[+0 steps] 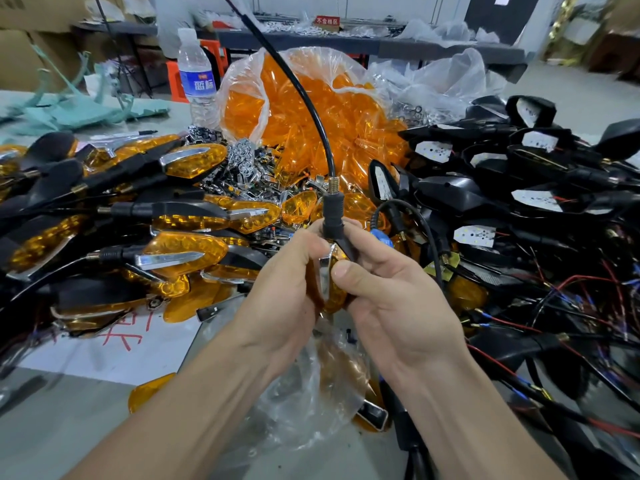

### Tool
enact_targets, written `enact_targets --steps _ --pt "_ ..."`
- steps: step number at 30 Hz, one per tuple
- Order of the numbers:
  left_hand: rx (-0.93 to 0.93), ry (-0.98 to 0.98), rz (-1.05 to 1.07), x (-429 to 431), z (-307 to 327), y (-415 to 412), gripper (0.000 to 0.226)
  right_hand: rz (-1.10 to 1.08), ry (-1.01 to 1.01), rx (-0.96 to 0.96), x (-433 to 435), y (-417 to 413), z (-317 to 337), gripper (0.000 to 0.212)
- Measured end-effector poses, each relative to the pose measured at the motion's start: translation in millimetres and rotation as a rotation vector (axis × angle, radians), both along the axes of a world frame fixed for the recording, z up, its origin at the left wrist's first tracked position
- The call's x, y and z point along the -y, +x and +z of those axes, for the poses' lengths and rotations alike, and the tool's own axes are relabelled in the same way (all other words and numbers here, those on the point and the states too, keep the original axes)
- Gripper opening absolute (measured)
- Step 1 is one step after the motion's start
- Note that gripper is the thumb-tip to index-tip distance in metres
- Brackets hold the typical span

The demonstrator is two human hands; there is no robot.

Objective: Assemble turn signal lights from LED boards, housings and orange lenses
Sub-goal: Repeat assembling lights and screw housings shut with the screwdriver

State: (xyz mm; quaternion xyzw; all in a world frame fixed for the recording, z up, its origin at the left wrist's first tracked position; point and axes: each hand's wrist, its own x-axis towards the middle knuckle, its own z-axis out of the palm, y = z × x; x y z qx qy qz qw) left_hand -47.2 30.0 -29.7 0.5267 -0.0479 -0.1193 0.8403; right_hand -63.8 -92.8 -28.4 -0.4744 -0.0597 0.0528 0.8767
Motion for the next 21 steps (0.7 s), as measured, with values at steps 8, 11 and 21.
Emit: enact_targets --steps 8,11,21 --pt "-0.063 -0.063 -0.058 -2.1 -1.5 -0.2 0.062 0.008 -0.065 0.045 3.5 0.8 3.7 0.054" --pt "-0.064 -0.064 -0.067 -1.4 -2.2 -1.0 0.057 -0.001 -0.07 0.06 3.2 0.1 3.6 0.058" --pt "-0.181 -0.068 -0.018 0.0 2.0 -0.5 0.04 -0.044 -0.107 0.075 0.6 0.2 1.9 0.054"
